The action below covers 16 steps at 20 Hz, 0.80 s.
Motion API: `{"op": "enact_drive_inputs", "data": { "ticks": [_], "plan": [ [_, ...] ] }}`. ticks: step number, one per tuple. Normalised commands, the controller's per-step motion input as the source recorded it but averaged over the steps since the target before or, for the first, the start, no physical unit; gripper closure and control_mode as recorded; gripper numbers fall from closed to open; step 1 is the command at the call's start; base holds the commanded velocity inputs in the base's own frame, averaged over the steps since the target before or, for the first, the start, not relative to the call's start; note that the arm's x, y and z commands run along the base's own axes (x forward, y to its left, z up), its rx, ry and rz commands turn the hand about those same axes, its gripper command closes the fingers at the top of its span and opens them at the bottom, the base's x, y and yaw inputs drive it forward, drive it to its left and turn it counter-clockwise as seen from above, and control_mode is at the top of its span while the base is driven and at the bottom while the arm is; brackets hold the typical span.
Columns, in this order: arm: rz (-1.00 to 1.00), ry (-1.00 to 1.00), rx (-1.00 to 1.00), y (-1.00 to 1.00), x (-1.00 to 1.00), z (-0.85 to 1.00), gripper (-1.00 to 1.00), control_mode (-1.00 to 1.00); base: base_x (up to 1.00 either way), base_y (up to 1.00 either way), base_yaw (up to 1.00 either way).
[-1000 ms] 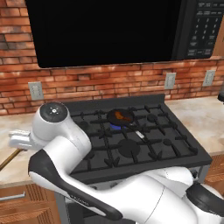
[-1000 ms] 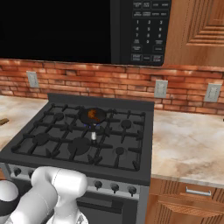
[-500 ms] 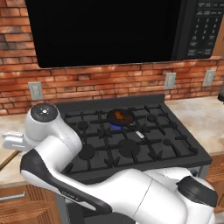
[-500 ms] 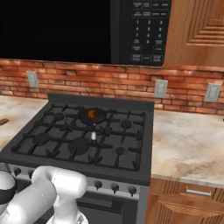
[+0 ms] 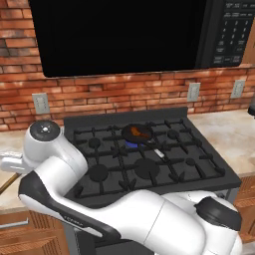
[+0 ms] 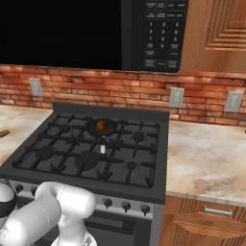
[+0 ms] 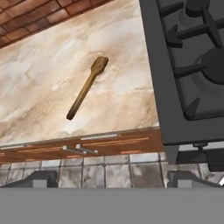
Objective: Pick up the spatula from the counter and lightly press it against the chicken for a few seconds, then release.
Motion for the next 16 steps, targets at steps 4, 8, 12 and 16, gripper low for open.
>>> {"op": "enact_drive_inputs", "data": {
  "ticks": [4, 8, 12, 16],
  "plan": [
    [0.00, 0.00, 0.00, 0.11, 0.00, 0.00, -1.00, -1.00, 0.00, 0.00, 0.00],
    [0.00, 0.00, 0.00, 0.10, 0.00, -0.02, -1.00, -1.00, 0.00, 0.00, 0.00],
    [0.00, 0.01, 0.00, 0.07, 0.05, -0.06, -1.00, -1.00, 0.00, 0.00, 0.00],
    [-0.01, 0.00, 0.00, 0.06, 0.09, -0.09, -1.00, -1.00, 0.00, 0.00, 0.00]
  ]
}}
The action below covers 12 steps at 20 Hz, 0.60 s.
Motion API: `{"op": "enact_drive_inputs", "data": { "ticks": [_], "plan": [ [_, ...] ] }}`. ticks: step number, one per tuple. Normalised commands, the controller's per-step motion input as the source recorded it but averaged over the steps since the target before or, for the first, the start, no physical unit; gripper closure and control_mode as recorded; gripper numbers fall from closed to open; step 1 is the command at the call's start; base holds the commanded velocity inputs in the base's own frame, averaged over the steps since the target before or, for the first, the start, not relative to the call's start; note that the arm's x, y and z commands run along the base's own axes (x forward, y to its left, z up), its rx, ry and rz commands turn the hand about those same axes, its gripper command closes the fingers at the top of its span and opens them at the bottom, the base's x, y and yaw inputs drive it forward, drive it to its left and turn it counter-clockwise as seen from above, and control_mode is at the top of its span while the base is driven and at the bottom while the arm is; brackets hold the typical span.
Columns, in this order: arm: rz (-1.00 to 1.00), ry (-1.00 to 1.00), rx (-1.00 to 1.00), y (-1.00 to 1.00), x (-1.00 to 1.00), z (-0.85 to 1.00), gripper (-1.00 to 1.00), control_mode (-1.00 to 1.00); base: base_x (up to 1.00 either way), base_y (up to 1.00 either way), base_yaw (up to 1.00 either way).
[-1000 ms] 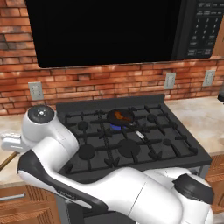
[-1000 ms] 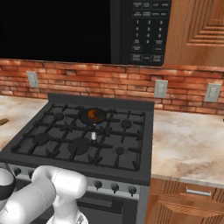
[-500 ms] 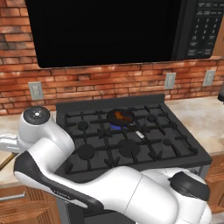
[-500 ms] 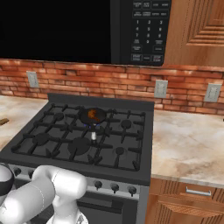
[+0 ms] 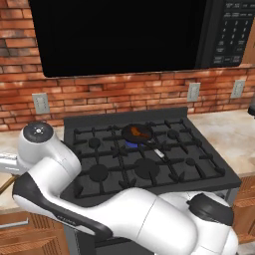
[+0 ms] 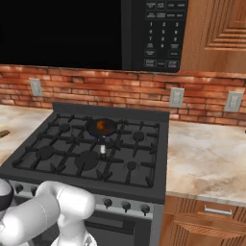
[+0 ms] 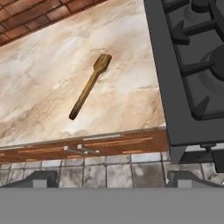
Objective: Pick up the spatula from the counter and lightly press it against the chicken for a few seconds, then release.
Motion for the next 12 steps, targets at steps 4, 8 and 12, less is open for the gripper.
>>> {"op": "enact_drive_inputs", "data": {
  "ticks": [4, 8, 12],
  "plan": [
    [-0.01, 0.00, 0.00, 0.02, 0.13, -0.13, -1.00, -1.00, 0.00, 0.00, 0.00],
    [-0.01, 0.00, 0.00, 0.04, 0.12, -0.07, -1.00, -1.00, 0.00, 0.00, 0.00],
    [-0.01, 0.01, 0.00, 0.05, 0.13, -0.05, -1.00, -1.00, 0.00, 0.00, 0.00]
  ]
}}
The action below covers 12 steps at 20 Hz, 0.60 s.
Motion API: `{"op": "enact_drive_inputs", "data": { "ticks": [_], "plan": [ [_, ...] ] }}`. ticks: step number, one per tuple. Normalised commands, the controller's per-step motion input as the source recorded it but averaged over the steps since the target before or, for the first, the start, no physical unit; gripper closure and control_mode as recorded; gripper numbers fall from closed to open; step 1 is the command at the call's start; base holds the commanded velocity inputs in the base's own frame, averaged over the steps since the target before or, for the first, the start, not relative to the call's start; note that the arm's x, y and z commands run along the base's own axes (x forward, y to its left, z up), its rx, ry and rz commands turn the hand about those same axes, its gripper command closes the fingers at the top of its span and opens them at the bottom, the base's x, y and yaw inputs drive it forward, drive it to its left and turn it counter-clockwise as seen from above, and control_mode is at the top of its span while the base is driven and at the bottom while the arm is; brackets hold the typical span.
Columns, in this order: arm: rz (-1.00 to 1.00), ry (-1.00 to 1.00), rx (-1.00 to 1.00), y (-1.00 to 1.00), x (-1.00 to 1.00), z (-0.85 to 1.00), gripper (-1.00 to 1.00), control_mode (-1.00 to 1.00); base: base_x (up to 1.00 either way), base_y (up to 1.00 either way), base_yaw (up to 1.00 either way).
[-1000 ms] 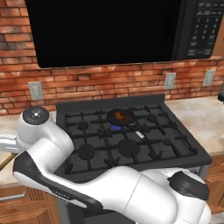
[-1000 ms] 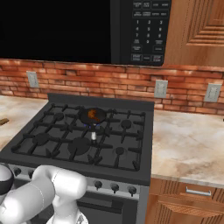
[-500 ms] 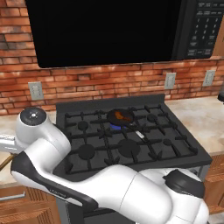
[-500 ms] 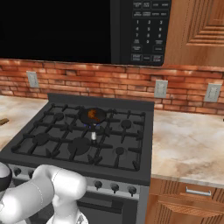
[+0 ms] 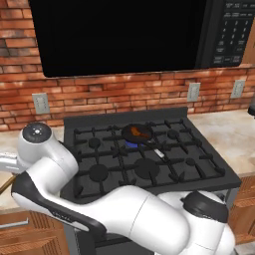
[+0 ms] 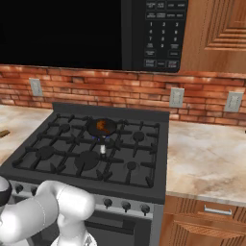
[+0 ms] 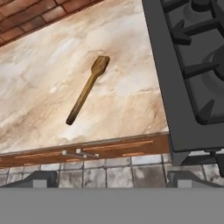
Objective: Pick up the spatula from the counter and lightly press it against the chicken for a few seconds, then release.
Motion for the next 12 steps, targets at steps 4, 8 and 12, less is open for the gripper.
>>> {"op": "enact_drive_inputs", "data": {
  "ticks": [4, 8, 12],
  "plan": [
    [-0.02, 0.03, 0.00, 0.11, 0.16, -0.05, -1.00, -1.00, 0.00, 0.00, 0.00],
    [-0.02, 0.05, 0.00, 0.15, 0.19, -0.09, -1.00, -1.00, 0.00, 0.00, 0.00],
    [-0.03, 0.05, 0.00, 0.20, 0.18, -0.09, -1.00, -1.00, 0.00, 0.00, 0.00]
  ]
}}
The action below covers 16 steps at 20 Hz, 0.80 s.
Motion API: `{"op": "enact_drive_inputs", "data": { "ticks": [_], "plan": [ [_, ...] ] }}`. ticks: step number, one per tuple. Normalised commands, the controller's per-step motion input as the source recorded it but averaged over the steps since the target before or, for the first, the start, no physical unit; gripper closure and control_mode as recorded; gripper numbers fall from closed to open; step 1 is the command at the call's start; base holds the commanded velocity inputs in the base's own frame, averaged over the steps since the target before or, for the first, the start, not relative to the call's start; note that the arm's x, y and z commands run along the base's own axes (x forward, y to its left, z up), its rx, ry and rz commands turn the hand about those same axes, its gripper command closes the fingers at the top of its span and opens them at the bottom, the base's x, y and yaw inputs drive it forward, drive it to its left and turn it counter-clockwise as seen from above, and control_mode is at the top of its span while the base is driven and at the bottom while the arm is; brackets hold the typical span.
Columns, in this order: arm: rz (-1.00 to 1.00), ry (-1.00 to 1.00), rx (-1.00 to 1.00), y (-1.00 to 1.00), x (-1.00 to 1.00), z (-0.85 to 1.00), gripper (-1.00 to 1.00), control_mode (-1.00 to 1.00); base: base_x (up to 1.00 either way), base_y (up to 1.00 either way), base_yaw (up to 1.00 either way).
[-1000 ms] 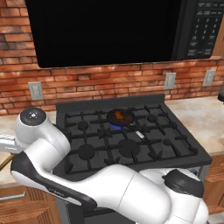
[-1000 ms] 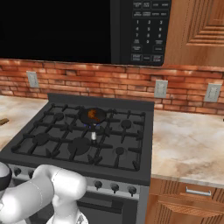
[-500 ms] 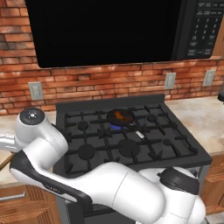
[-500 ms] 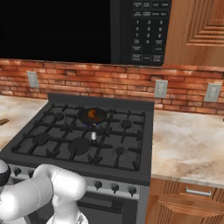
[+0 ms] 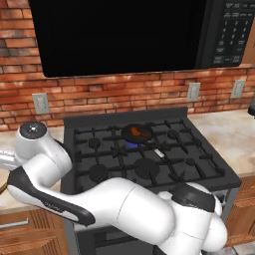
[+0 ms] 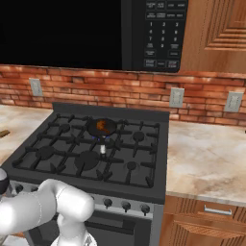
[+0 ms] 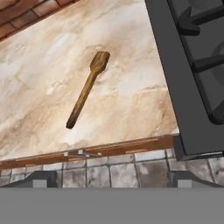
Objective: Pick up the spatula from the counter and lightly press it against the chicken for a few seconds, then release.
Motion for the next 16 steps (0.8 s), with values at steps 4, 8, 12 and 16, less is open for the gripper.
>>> {"op": "enact_drive_inputs", "data": {
  "ticks": [4, 8, 12, 16],
  "plan": [
    [-0.04, 0.04, -0.01, 0.19, 0.14, -0.02, -1.00, -1.00, 0.00, 0.00, 0.00],
    [-0.04, 0.02, -0.02, 0.19, 0.14, -0.01, -1.00, -1.00, 0.00, 0.00, 0.00],
    [-0.04, 0.00, 0.00, 0.16, 0.14, -0.06, -1.00, -1.00, 0.00, 0.00, 0.00],
    [-0.05, 0.00, 0.00, 0.10, 0.12, -0.14, -1.00, -1.00, 0.00, 0.00, 0.00]
  ]
}}
